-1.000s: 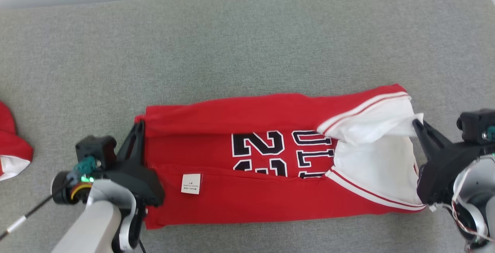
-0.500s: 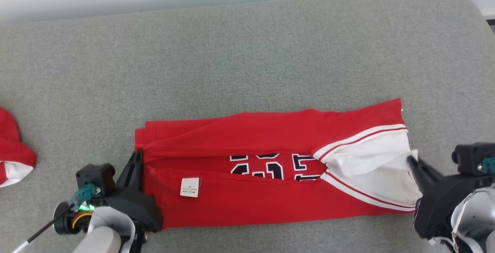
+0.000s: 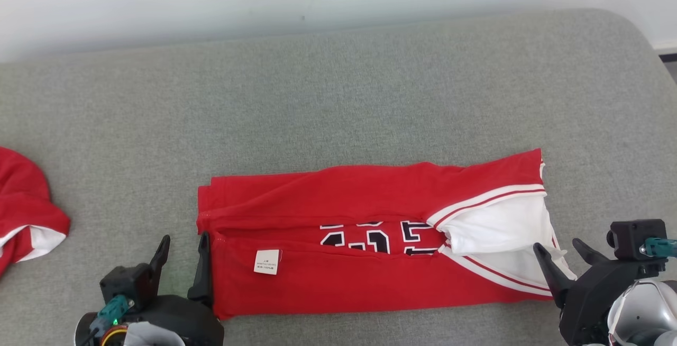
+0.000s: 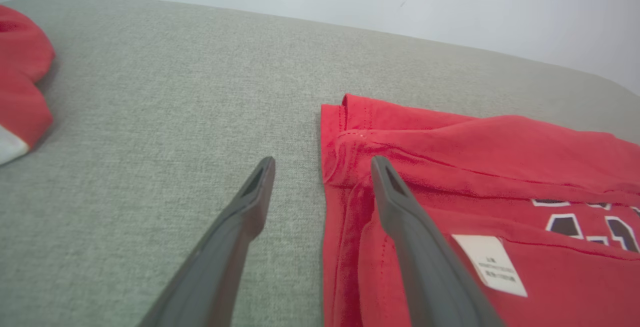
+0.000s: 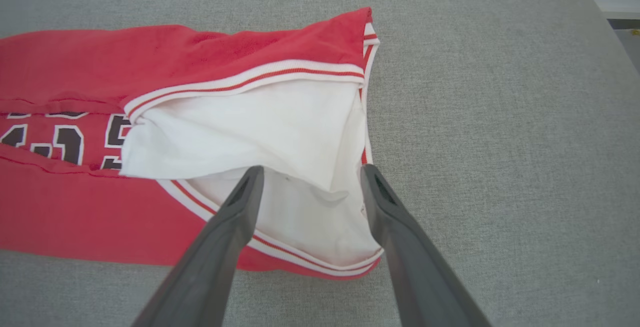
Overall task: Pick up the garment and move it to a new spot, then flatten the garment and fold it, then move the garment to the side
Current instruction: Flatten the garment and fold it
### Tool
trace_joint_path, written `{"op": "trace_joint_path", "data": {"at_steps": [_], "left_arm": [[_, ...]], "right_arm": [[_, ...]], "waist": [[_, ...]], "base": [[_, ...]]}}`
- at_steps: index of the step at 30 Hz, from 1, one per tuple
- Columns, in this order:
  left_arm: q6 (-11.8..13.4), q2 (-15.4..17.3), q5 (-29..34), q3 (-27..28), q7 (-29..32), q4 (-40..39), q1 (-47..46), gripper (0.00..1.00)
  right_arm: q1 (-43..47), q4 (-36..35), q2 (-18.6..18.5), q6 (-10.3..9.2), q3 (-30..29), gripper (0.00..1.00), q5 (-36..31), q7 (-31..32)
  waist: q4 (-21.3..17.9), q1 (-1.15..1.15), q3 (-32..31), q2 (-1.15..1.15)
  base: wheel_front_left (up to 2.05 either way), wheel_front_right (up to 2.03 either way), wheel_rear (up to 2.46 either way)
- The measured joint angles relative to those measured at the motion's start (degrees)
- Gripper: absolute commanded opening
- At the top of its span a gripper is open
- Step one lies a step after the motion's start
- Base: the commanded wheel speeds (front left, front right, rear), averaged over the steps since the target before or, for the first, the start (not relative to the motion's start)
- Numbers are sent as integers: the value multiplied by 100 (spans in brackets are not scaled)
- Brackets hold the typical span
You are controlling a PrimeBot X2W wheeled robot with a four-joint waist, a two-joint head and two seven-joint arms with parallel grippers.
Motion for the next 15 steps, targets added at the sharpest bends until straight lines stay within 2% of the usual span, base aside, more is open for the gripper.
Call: {"op": "trace_joint_path", "data": {"at_steps": [6, 8, 15], "left_arm": [[-346, -91, 404, 422, -132, -541, 454, 100], [-427, -246, 638, 687, -148, -839, 642, 100], [-980, -735, 1430, 1510, -148, -1463, 1468, 100]], "right_arm": [[10, 172, 52, 0, -178, 100, -26, -137], [13, 253, 92, 0, -245, 100, -27, -168], [-64, 723, 157, 0, -448, 100, -11, -269]], "waist": [[65, 0, -252, 0], [107, 0, -326, 0], [282, -1, -532, 0]], "base": [[0, 0, 0], [0, 0, 0], [0, 0, 0]]}}
